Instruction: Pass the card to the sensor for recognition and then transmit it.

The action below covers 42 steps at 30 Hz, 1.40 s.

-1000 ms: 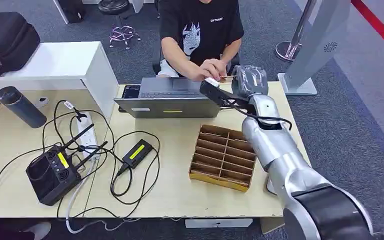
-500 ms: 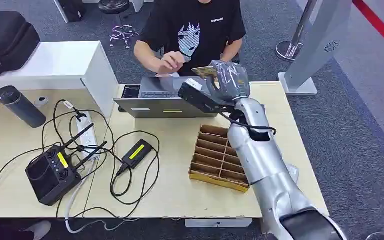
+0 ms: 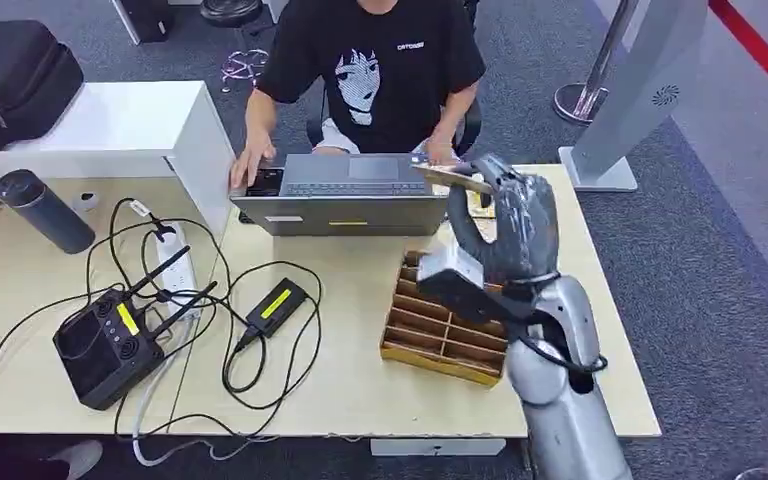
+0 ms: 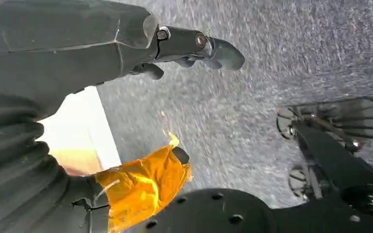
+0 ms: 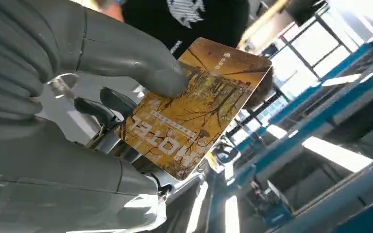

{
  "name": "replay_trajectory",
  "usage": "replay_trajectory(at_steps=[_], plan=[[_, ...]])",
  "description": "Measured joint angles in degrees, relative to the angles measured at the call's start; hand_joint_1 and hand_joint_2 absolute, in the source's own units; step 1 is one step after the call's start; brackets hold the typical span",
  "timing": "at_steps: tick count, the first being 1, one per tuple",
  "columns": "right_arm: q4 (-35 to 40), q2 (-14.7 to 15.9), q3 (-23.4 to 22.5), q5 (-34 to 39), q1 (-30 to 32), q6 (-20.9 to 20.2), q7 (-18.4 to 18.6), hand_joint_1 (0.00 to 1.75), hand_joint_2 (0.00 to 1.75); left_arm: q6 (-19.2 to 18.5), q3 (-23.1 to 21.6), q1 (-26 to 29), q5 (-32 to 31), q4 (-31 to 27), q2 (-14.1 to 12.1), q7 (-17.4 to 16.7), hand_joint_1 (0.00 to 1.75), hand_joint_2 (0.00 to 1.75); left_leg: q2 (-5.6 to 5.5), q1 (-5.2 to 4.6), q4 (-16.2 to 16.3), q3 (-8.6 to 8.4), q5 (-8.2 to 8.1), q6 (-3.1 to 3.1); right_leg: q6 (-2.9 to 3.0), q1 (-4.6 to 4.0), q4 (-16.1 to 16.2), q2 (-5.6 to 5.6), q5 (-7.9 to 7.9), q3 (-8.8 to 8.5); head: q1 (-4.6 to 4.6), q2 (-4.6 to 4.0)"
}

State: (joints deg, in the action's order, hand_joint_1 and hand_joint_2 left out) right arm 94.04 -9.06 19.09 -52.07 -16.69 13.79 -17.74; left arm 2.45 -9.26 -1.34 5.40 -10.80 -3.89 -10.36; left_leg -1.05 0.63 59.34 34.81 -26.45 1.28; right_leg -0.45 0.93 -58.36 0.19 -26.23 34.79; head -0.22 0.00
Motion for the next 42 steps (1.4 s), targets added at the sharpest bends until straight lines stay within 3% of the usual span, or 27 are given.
replay_trajectory(at_steps=[8,17,23,30,38,42], plan=[[6.0,8.6,-6.5,-5.6,19.1,1.1,-2.3,1.75,1.75,1.5,3.0,0.6,2.3,0.0,0.8,0.2,0.00,1.75,0.06,-0.02,0.0,0.01,-0.29,-0.26,-0.14,0.01,0.1,0.01,-0.14,-0.08,0.02,0.00],[8.7,15.8,-7.8,-13.9,29.7,1.5,3.9,1.75,1.75,1.8,4.3,0.9,3.0,0.0,1.1,0.2,0.00,1.75,0.15,-0.02,0.0,-0.06,-0.35,-0.22,-0.12,0.01,0.1,0.11,-0.19,-0.12,0.00,0.00],[9.0,17.8,-7.8,-14.5,30.8,1.4,4.6,1.75,1.75,1.8,4.4,0.9,3.0,0.0,1.2,0.2,0.00,1.75,0.15,-0.02,0.0,-0.10,-0.35,-0.22,-0.12,0.01,0.1,0.10,-0.19,-0.15,0.02,0.00],[7.2,20.3,-7.6,-17.7,30.6,-2.9,12.4,1.75,1.75,1.7,4.4,0.8,2.5,0.0,1.2,0.2,0.00,1.75,0.15,-0.02,0.0,-0.09,-0.35,-0.22,-0.12,0.01,0.1,0.09,-0.19,-0.19,0.02,0.00],[-4.8,20.2,-6.1,-25.8,24.5,-4.7,19.7,1.75,1.75,0.7,4.4,0.7,1.0,0.0,1.1,0.1,0.00,1.75,0.26,-0.02,0.0,-0.14,-0.34,-0.21,-0.10,0.01,0.1,0.18,-0.17,-0.20,0.00,0.00],[-12.2,18.5,-6.0,-27.8,19.5,-4.1,20.8,1.75,1.75,0.4,4.4,0.5,0.4,0.0,1.0,0.1,0.00,1.75,0.26,0.00,0.0,-0.26,-0.30,-0.16,-0.09,0.00,0.1,0.20,-0.16,-0.26,0.00,0.00]])
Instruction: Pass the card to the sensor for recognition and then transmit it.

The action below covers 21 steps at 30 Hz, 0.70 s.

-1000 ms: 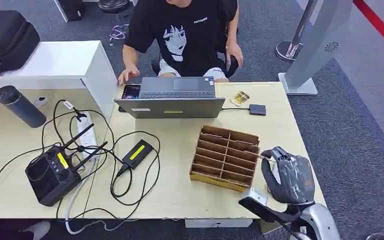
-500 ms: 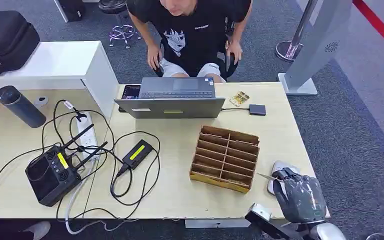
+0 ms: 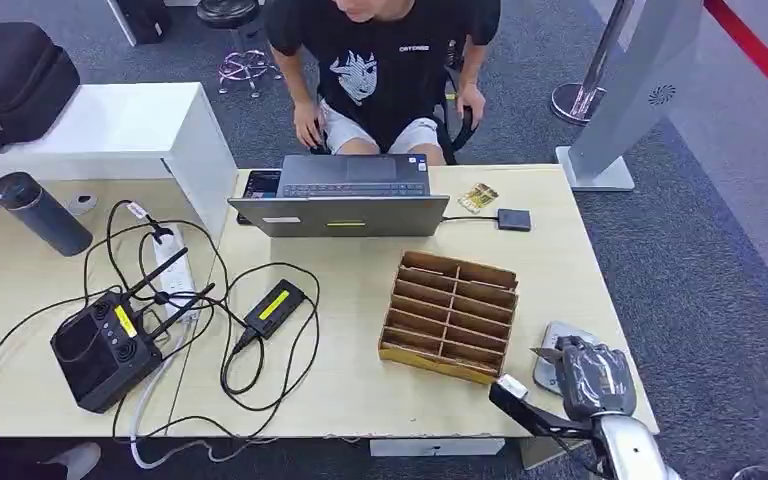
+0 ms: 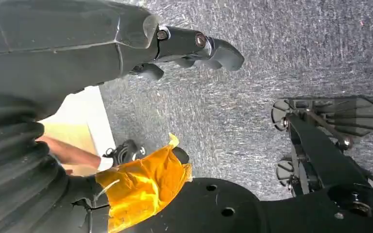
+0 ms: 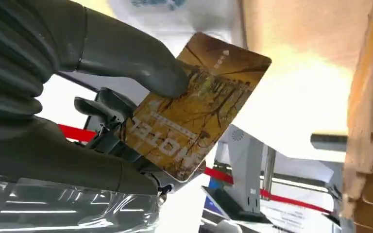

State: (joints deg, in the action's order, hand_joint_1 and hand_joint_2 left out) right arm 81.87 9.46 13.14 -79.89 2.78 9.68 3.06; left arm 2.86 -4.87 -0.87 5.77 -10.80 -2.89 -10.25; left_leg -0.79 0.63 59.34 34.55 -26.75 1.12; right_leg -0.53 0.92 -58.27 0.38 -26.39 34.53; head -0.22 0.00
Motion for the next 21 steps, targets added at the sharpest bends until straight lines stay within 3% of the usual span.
replay_trajectory(at_steps=[12,21], plan=[[-6.7,-2.0,0.0,-0.7,-4.8,2.0,-1.2,1.75,1.75,-0.1,0.0,-0.1,-0.1,0.0,0.0,-0.1,0.00,1.75,-0.01,-0.01,0.0,-0.16,-0.01,-0.01,-0.02,0.01,0.0,-0.01,0.00,-0.20,0.02,0.00],[0.7,-2.6,-1.0,-1.8,-0.7,5.3,-2.6,1.75,1.75,0.5,0.0,0.0,0.9,0.0,0.0,-0.4,0.00,1.75,-0.06,-0.01,0.0,-0.09,-0.01,-0.01,-0.01,0.01,0.0,-0.04,-0.01,-0.14,0.00,0.00]])
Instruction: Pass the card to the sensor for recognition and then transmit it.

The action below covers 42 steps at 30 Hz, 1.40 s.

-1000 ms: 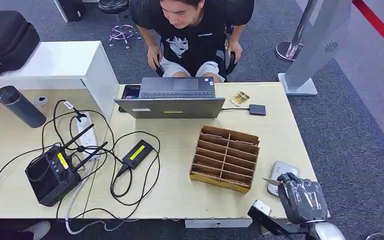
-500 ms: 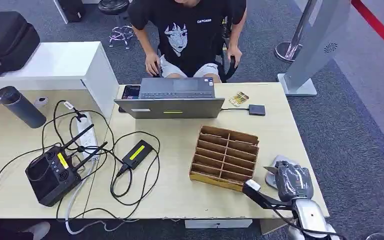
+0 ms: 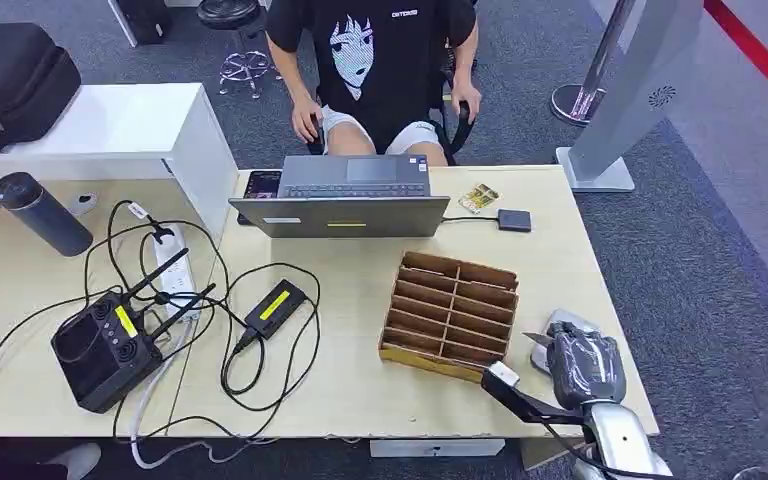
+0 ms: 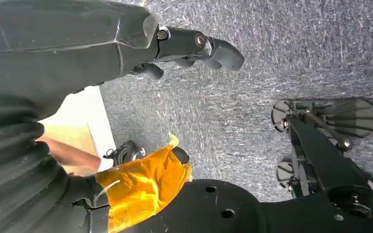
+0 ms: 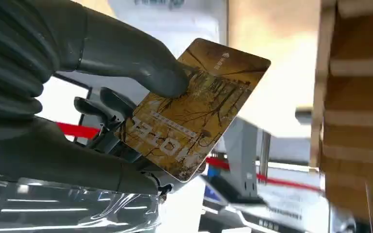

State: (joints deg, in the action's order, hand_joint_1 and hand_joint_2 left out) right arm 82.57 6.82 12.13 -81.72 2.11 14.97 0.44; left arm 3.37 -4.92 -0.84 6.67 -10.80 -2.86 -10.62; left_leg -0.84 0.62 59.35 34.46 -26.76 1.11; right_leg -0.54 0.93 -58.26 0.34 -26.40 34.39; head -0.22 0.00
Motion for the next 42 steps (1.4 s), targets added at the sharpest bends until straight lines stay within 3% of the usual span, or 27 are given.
replay_trajectory(at_steps=[4,7,14,18,21,27,34,42], plan=[[8.3,-0.2,-0.9,0.0,1.2,1.4,-0.7,1.75,1.75,0.2,0.0,0.0,0.2,0.0,0.1,-0.2,0.00,1.75,0.01,0.01,0.0,0.06,-0.02,-0.02,0.02,0.00,0.0,0.02,-0.02,0.04,0.02,0.00],[13.7,-0.5,-0.7,0.8,-0.5,-0.6,-1.7,1.75,1.75,0.1,0.0,0.0,-0.2,0.0,0.1,-0.2,0.00,1.75,0.06,0.01,0.0,0.12,-0.03,0.00,0.03,0.00,0.0,0.05,-0.02,0.06,0.00,0.00],[13.0,-4.6,4.9,2.4,-17.4,-8.0,0.7,1.75,1.75,-1.2,-0.4,-0.5,-3.0,0.0,-0.2,-0.1,0.00,1.75,0.29,0.02,0.0,0.14,0.20,0.07,0.14,-0.01,-0.1,0.31,0.23,0.16,0.02,0.00],[2.1,-10.6,12.4,7.0,-31.5,-14.4,-0.4,1.75,1.75,-2.4,-2.3,-1.2,-6.2,0.0,-0.9,0.2,0.00,1.75,0.46,0.06,-0.1,0.16,0.39,0.25,0.31,-0.02,-0.2,0.47,0.37,0.34,0.00,0.00],[-10.0,-15.9,17.1,9.1,-41.1,-14.6,0.4,1.75,1.75,-3.1,-3.8,-1.8,-7.9,0.0,-1.4,0.5,0.00,1.75,0.32,0.09,0.0,0.18,0.53,0.45,0.36,-0.03,-0.3,0.42,0.39,0.46,-0.02,0.00],[-29.0,-22.9,21.4,12.5,-52.1,-14.8,2.4,1.75,1.75,-3.7,-6.2,-2.0,-9.7,0.0,-1.9,1.2,0.00,1.75,0.15,0.14,-0.1,0.31,0.53,0.45,0.38,-0.07,-0.3,0.27,0.37,0.52,0.00,0.00],[-42.4,-26.1,27.2,20.3,-58.1,-13.5,5.9,1.75,1.75,-4.2,-7.5,-2.2,-10.1,0.0,-2.2,1.3,0.00,1.75,0.15,0.10,0.0,0.38,0.51,0.43,0.35,-0.06,-0.3,0.24,0.36,0.56,0.00,0.00],[-48.3,-26.7,29.2,21.3,-60.1,-10.6,6.8,1.75,1.75,-4.2,-7.7,-2.2,-10.1,0.0,-2.4,1.3,0.00,1.75,0.15,0.11,0.0,0.41,0.50,0.43,0.34,-0.06,-0.2,0.22,0.36,0.58,0.04,0.00]])
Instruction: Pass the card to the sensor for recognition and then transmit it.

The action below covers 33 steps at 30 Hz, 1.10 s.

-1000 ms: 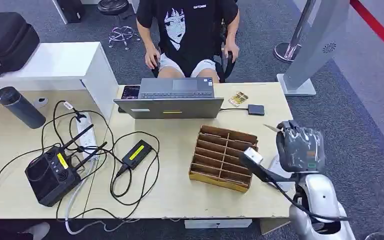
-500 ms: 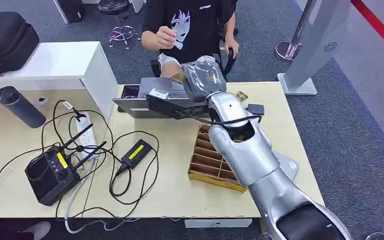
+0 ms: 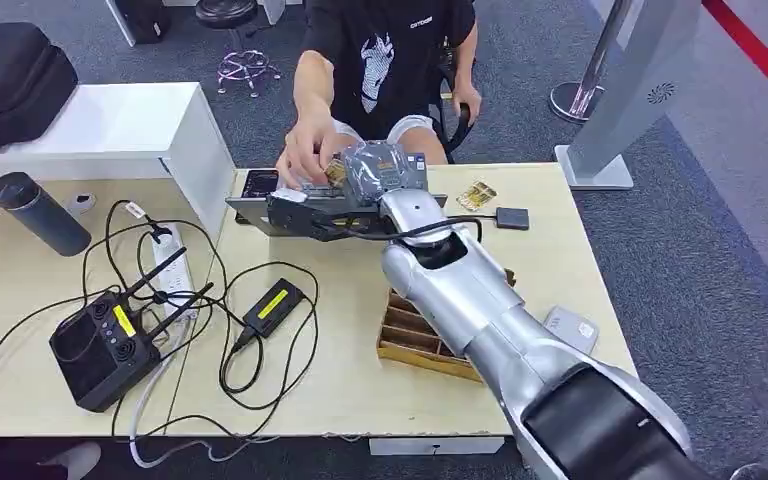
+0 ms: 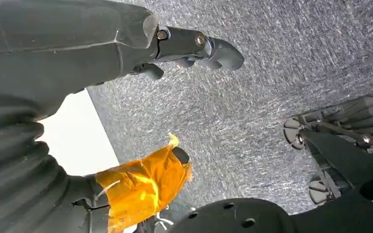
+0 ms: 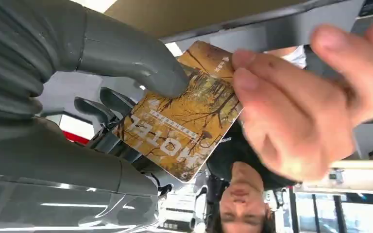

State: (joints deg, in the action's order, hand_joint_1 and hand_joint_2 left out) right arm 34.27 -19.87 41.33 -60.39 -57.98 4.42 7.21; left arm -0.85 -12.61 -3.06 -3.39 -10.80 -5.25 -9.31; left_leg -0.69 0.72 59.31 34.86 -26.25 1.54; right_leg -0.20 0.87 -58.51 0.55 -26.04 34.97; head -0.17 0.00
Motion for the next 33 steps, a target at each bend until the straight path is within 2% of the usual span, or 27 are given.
replay_trajectory(at_steps=[4,5,6,11,13,16,19,23,25,28,33], plan=[[-0.5,-0.2,0.6,0.7,-0.5,1.2,1.9,1.75,1.75,0.1,0.0,0.0,0.4,0.0,0.0,-0.1,0.00,1.75,0.00,0.01,0.0,0.00,0.00,0.00,0.00,0.00,0.0,0.01,0.00,0.02,-0.02,0.00],[-0.5,-0.2,0.7,1.0,-0.6,1.5,2.6,1.17,1.75,0.1,0.0,0.0,0.4,0.0,0.0,-0.2,0.00,1.75,0.00,0.01,0.0,0.00,0.00,0.00,0.00,0.00,0.0,0.01,0.00,0.02,-0.02,0.00],[-0.5,-0.2,0.8,1.0,-0.7,1.9,3.3,0.00,1.75,0.1,0.0,0.0,0.5,0.0,0.0,-0.2,0.00,1.75,0.00,0.01,0.0,0.00,0.00,0.00,0.01,0.00,0.0,0.01,-0.01,0.03,-0.02,0.00],[0.0,-0.4,1.1,3.0,-0.7,4.8,3.5,0.00,1.75,0.3,0.0,0.0,1.1,0.0,0.0,-0.2,0.00,1.75,0.01,0.01,0.0,0.01,0.00,0.00,0.01,0.00,0.0,0.01,-0.01,0.04,-0.02,0.00],[1.6,-0.4,0.8,5.5,-0.1,6.5,1.2,0.00,1.75,0.5,0.0,0.1,1.6,0.0,0.0,-0.3,0.00,1.75,0.01,0.01,0.0,0.00,0.00,0.00,0.01,0.00,0.0,0.03,-0.01,0.04,-0.02,0.00],[5.8,-0.5,-0.9,8.4,2.0,6.6,-3.0,0.00,1.75,1.0,0.0,0.2,2.5,0.0,0.1,-0.7,0.00,1.75,0.01,0.01,0.0,0.01,0.00,0.00,0.01,0.00,0.0,0.01,-0.01,0.05,-0.02,0.00],[12.1,-0.5,-3.3,10.8,5.5,3.6,-7.2,0.00,1.75,1.4,0.2,0.5,3.6,0.0,0.3,-0.9,0.00,1.75,0.01,0.01,0.0,0.01,-0.01,0.00,0.00,-0.01,0.0,0.01,-0.02,0.06,0.00,0.00],[22.6,0.2,-5.9,16.6,12.3,-2.5,-12.2,0.00,1.75,2.0,1.0,0.9,5.0,0.0,0.5,-1.0,0.00,1.75,0.00,0.00,0.0,0.03,-0.06,-0.02,-0.01,-0.01,0.1,0.01,-0.04,0.10,-0.02,0.00],[27.9,1.8,-6.4,19.7,15.9,-4.9,-14.1,0.00,1.75,2.1,1.7,1.1,5.7,0.0,0.6,-1.1,0.00,1.75,0.00,0.01,0.0,0.06,-0.07,-0.04,-0.01,-0.01,0.1,-0.01,-0.05,0.09,0.00,0.00],[33.9,5.0,-6.7,22.9,21.3,-6.3,-17.0,0.00,1.75,2.4,2.6,1.2,7.0,0.0,0.9,-1.4,0.00,1.75,0.00,-0.01,0.0,0.06,-0.08,-0.06,-0.02,-0.01,0.1,-0.02,-0.04,0.07,-0.02,0.00],[42.4,12.2,-7.1,25.8,31.3,-6.4,-21.9,0.00,1.75,3.1,4.2,1.8,8.4,0.0,1.4,-1.9,0.00,1.75,0.00,-0.04,0.0,0.06,-0.19,-0.21,-0.03,0.00,0.2,-0.06,-0.04,0.02,-0.04,0.00]])
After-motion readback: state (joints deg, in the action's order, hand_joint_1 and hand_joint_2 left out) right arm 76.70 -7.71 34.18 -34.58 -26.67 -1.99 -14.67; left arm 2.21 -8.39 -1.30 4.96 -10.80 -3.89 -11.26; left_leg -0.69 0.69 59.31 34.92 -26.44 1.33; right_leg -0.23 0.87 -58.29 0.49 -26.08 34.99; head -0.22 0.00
